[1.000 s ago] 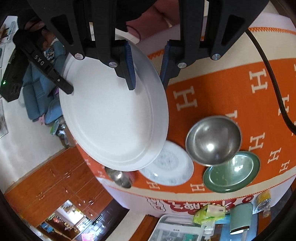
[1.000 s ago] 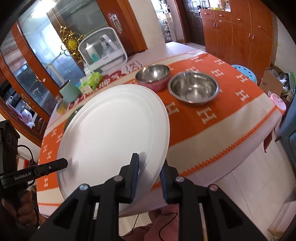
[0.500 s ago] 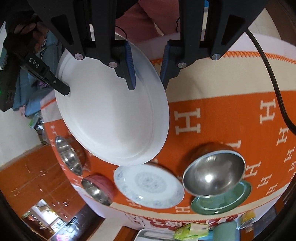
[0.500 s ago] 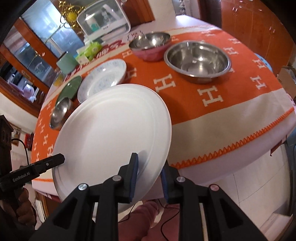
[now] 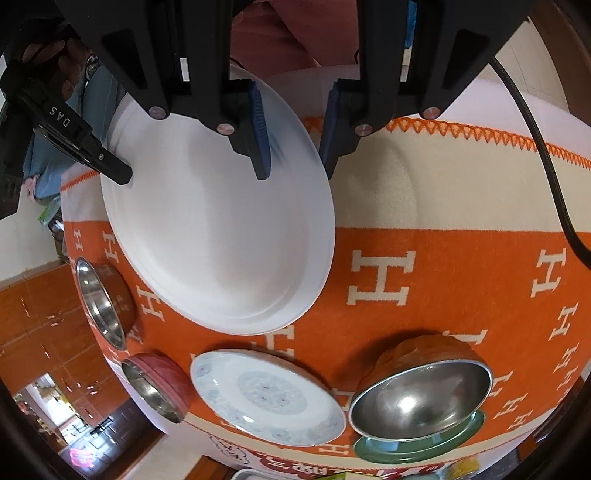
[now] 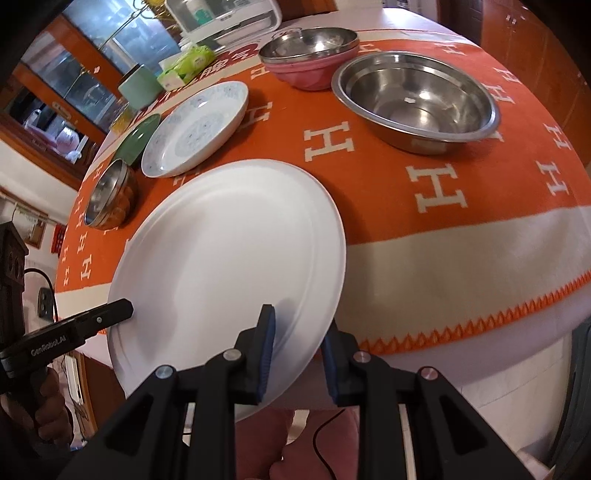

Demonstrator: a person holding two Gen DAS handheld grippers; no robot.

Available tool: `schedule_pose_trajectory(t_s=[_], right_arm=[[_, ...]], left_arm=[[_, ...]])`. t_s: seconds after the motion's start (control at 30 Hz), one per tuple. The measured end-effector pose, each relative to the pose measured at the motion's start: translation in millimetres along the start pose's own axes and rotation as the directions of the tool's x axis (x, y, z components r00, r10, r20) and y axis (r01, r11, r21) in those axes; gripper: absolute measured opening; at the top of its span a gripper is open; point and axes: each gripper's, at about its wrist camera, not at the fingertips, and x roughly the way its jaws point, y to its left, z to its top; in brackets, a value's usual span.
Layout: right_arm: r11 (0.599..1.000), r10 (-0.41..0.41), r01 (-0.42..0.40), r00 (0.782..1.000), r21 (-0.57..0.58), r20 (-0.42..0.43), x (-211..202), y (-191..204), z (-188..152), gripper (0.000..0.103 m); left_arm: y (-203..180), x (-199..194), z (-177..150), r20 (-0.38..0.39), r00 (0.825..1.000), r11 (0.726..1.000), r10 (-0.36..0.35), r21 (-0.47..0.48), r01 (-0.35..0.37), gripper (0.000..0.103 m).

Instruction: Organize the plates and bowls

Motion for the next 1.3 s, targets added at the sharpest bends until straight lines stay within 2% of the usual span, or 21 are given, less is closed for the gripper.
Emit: schedule_pose_trajectory(t_s=[0.17,0.67,0.87,1.0,1.17,1.27,1.3], right_arm=[[0.999,0.01,-0.011,1.0,-0.034,-0.024,8,1,7,0.024],[0.992,-0.045,0.039,0.998,-0.119,-0.046,25,10,11,0.032],[0.968,-0.096,0.083,0.994,-0.237,-0.046,29,26,5,0.048],[0.96,-0.112,0.094,0.992,-0.263,-0.055,31,32,5,0.055],[0.958,-0.14,0.122,0.989,-0.258,-0.05,30,31,9,0.056],[0.958,-0.147,0.134,0.989,-0.253,-0.032,25,30,12,0.057],[0.958,-0.148,0.137,0.989,-0.251,-0.024,22,29,13,0.058]], left_arm=[[3,7,4,0.009,1.0,0.999,0.024,-0.032,-0.023,0.024],[-1,23,11,-0.017,0.994,0.994,0.108,-0.03,-0.109,0.026],[-1,26,13,-0.028,0.993,0.992,0.118,-0.032,-0.119,0.028],[0,21,13,-0.013,0.992,0.992,0.124,-0.024,-0.124,0.035],[7,10,12,0.01,0.993,0.992,0.121,-0.034,-0.121,0.04],[17,0,12,0.03,0.993,0.992,0.118,-0.045,-0.117,0.05],[20,-3,11,0.039,0.992,0.992,0.116,-0.048,-0.114,0.05]])
